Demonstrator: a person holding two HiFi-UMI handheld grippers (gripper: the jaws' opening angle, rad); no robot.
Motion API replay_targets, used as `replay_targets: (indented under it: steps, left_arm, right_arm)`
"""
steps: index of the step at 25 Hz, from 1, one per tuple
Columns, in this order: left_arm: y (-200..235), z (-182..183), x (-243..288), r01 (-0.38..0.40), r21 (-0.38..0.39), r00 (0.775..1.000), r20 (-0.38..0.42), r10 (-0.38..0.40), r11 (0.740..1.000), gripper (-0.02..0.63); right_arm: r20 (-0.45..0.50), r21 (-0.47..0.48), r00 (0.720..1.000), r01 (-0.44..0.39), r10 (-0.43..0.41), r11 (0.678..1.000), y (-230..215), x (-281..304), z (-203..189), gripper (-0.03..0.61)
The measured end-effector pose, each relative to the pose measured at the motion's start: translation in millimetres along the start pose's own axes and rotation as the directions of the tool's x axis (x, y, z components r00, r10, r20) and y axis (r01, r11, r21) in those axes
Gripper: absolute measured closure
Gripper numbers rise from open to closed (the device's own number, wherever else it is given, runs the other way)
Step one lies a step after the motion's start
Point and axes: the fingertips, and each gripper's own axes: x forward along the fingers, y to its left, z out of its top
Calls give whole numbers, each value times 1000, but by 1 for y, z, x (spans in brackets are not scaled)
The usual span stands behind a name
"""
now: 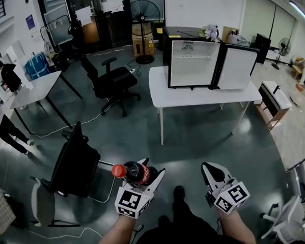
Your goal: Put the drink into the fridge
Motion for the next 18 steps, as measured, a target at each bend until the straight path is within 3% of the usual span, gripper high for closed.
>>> replay_targets:
  steps: [8, 18]
  left_arm:
    - [31, -1, 63, 5, 1, 1000, -18, -5, 1000, 334]
    - [76, 26, 185, -7, 16, 1000, -28, 8, 1000, 334]
  right_arm:
    - [-5, 16, 1000, -16, 16, 1000, -57, 49, 1, 565]
    - [31, 38, 999, -46, 44, 998, -176, 124, 33, 565]
